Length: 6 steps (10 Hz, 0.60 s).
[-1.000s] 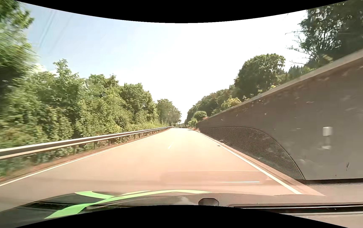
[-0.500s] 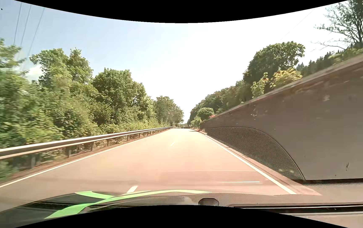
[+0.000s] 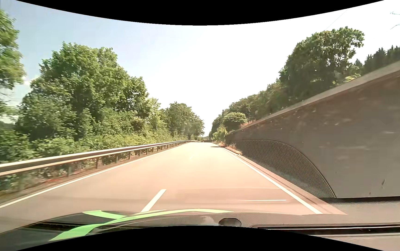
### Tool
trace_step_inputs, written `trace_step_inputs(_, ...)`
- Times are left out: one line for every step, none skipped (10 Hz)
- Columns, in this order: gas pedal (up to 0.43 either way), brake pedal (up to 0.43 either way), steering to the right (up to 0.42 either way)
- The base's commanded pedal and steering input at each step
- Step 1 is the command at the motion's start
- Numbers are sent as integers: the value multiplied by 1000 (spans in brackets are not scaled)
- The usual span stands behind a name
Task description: Follow the waypoints while adhering to traffic rules and regulations
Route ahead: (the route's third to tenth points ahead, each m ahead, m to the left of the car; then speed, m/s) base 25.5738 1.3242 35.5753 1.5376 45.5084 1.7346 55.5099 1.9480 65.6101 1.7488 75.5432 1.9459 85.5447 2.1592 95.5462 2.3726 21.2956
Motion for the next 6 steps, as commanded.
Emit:
trace_step_inputs(157,0,-5)
trace_step_inputs(157,0,-5)
trace_step_inputs(157,0,-5)
trace_step_inputs(169,0,-5)
trace_step_inputs(189,0,-5)
trace_step_inputs(209,0,-5)
